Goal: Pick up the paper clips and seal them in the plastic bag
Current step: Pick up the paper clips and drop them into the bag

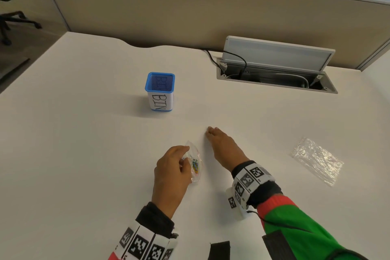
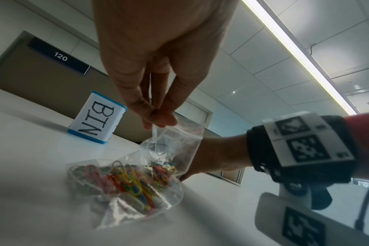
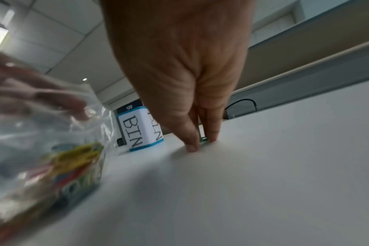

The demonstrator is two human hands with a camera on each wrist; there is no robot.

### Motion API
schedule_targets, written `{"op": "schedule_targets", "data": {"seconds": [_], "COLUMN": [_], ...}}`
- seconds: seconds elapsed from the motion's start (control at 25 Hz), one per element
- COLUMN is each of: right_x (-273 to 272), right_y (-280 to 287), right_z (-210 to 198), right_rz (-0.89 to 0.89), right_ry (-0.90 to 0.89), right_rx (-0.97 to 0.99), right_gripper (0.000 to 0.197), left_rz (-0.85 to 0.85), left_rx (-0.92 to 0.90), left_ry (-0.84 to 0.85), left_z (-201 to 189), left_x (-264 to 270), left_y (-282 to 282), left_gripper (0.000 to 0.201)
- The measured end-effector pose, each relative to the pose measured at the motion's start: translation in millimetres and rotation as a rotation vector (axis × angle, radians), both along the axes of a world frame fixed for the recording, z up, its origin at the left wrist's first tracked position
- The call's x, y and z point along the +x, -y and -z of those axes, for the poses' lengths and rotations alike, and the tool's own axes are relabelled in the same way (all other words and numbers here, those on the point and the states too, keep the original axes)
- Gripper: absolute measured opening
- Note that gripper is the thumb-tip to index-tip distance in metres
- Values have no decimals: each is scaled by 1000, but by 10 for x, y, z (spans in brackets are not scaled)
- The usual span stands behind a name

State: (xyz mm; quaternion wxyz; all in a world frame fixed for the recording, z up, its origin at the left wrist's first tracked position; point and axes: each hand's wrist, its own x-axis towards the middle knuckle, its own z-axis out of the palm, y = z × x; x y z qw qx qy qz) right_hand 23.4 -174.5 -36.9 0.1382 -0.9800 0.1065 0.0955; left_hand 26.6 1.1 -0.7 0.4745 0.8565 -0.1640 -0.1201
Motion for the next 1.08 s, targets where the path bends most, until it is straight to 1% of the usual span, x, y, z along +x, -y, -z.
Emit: {"op": "schedule_targets", "data": {"seconds": [0.04, 0.12, 0.2, 0.28, 0.32, 0.36, 0.44, 0.48, 0.52, 0.56, 0.6, 0.68, 0.76, 0.88, 1.0, 1.08], "right_x": [-33, -128, -229, -329, -367, -406, -460, -482, -494, -499, -496, -470, -457, -492, -564, -641], "right_y": [-23, -61, -72, -67, -66, -71, -95, -127, -175, -232, -299, -448, -561, -663, -659, -593], "right_z": [6, 6, -7, -3, -12, -54, -193, -285, -387, -471, -536, -575, -526, -496, -587, -650], "right_rz": [6, 19, 62, 156, 238, 351, 571, 638, 653, 631, 597, 534, 489, 439, 452, 467], "right_ry": [46, 97, 109, 134, 160, 199, 319, 380, 417, 433, 434, 416, 397, 371, 482, 564], "right_rx": [-73, -151, -132, -73, 0, 139, 544, 735, 875, 947, 967, 928, 829, 687, 683, 638], "right_gripper": [36, 28, 25, 23, 21, 18, 11, 10, 11, 11, 12, 12, 14, 22, 15, 10], "left_rz": [-2, 3, 13, 18, 20, 23, 26, 23, 20, 18, 19, 16, 9, -8, -33, -52], "left_rx": [0, 0, -5, -7, -7, -9, -17, -21, -26, -34, -41, -47, -45, -82, -145, -179], "left_ry": [5, 18, 21, 21, 23, 23, 13, 5, -3, -12, -15, 0, 20, 38, 54, 91], "left_z": [5, 19, 25, 25, 24, 21, 12, 6, -2, -11, -16, -24, -31, -60, -113, -147], "left_x": [5, 13, 13, 5, 1, -5, -15, -20, -24, -30, -36, -43, -48, -48, -50, -50], "left_y": [3, 20, 40, 44, 46, 45, 39, 35, 26, 24, 26, 33, 34, 4, -15, -14], "left_gripper": [30, 30, 30, 30, 30, 30, 31, 31, 31, 31, 31, 31, 32, 33, 34, 33]}}
